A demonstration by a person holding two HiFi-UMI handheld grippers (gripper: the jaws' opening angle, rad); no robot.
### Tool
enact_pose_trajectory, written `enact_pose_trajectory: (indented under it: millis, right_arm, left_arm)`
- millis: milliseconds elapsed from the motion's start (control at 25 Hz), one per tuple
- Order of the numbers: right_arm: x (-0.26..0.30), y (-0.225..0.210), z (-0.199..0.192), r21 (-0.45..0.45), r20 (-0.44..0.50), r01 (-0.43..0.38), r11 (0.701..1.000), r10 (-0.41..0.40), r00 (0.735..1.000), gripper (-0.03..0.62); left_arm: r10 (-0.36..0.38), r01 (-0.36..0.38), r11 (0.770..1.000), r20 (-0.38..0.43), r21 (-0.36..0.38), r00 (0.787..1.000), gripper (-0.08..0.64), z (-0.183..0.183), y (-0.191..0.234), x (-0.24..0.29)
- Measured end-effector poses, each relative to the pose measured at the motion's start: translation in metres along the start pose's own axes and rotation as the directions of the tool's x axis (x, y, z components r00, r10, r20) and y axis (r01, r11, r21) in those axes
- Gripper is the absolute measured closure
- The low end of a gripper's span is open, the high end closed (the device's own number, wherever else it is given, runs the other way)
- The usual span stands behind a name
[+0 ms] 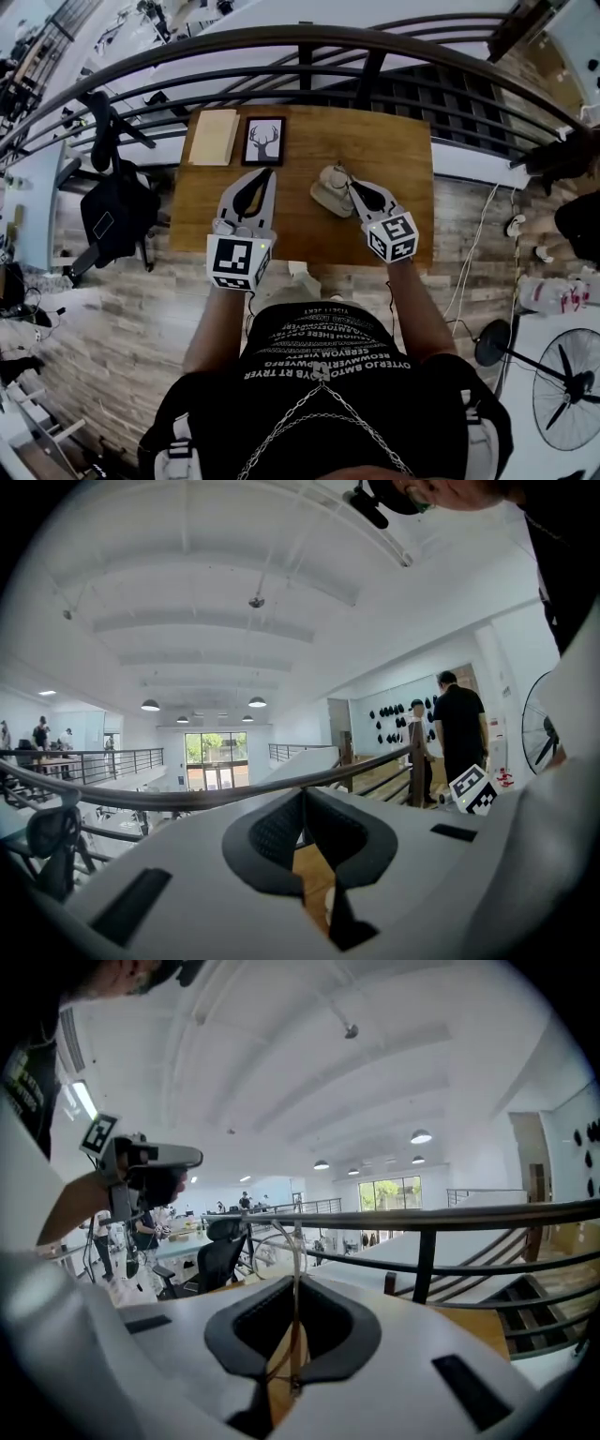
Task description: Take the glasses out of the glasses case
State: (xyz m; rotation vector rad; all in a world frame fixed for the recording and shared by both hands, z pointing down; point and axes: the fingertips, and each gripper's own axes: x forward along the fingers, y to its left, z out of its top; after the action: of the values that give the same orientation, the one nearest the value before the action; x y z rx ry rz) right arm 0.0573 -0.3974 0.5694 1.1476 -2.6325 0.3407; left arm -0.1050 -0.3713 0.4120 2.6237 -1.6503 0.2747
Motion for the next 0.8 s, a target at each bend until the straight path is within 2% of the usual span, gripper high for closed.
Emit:
enact_pose_trajectory:
  millis: [240,800]
  right_arm:
    - [-0.025,0.013,0.045,-0.020,0.119,-0.027,0.999,0.029,0.992,0.565]
    - [-0.075,0.046,0.126,-0.122,0.260,-0.077,0.990,0.107,0.960,0.566]
  left_arm:
    - [0.007,-0.007,1.000,0.007,0.003,1.000,0.526,0.004,-0.003,-0.003]
    - [0.008,-0.008,1.000,0.018,0.007,1.000,0.528,0.008,-0.015,-0.017]
